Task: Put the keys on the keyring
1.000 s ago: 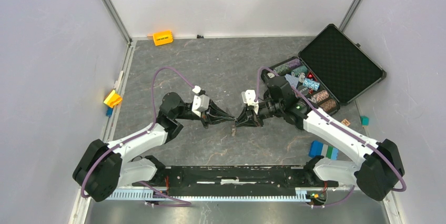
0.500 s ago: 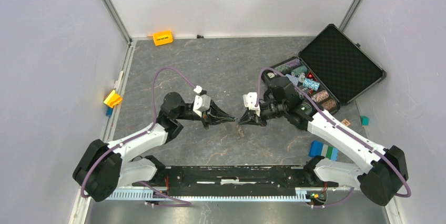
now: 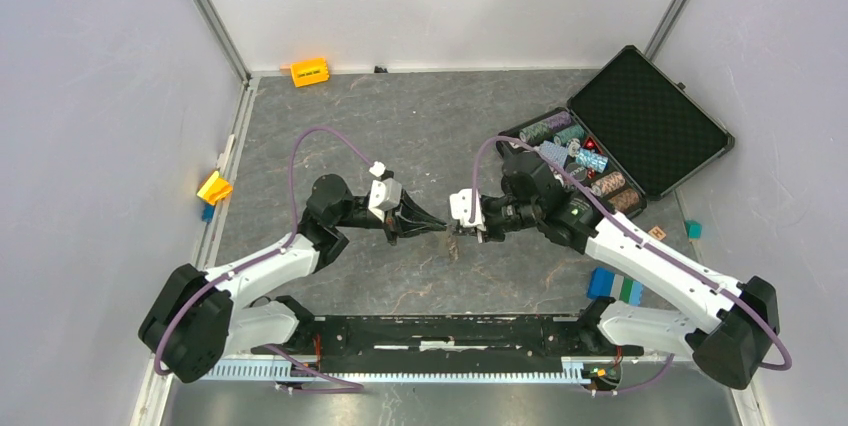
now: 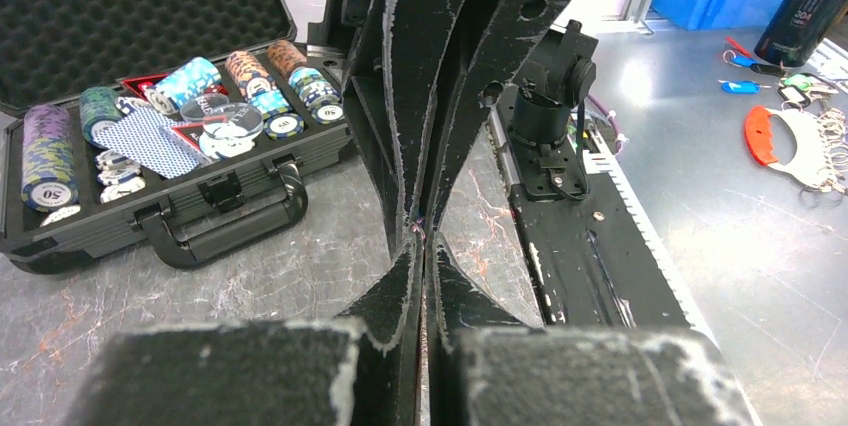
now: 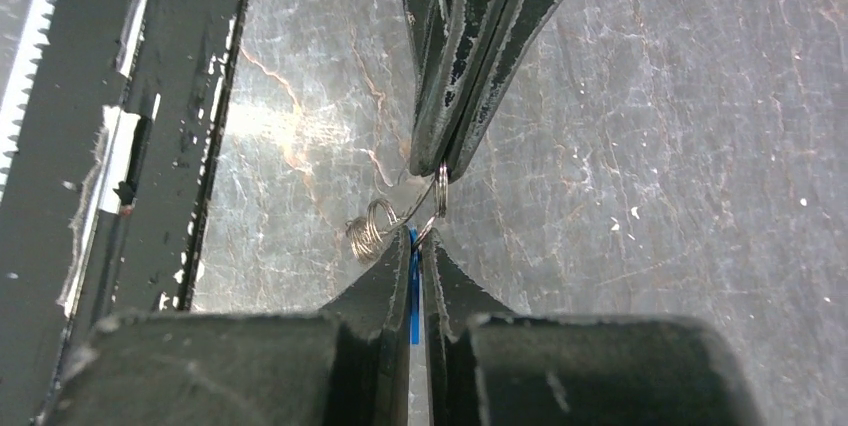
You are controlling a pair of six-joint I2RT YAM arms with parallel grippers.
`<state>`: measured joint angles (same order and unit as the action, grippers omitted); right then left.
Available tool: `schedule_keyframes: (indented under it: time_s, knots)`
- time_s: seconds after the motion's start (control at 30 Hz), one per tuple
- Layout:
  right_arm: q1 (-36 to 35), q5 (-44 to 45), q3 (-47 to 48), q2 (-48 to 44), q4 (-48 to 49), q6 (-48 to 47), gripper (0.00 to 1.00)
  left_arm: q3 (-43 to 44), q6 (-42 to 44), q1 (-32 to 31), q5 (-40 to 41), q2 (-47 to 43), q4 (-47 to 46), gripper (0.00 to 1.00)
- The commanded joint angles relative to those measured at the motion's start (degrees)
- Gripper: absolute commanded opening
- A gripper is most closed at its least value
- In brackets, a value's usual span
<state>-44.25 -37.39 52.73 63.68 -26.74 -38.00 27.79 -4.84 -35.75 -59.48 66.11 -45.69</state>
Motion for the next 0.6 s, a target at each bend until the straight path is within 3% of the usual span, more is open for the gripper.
schedule_keyframes:
  time_s: [0.0, 0.57]
  knots:
    - [-1.6, 5.8, 3.2, -1.6, -1.0, -3.5, 0.09, 2.3, 0.4, 0.0, 0.4, 0.8, -0.5, 0.02]
    - [-7.0, 17.2, 4.8, -2.8, -2.6, -8.3, 0.08, 3.4, 1.3, 0.0, -0.2, 2.1, 2.4, 0.02]
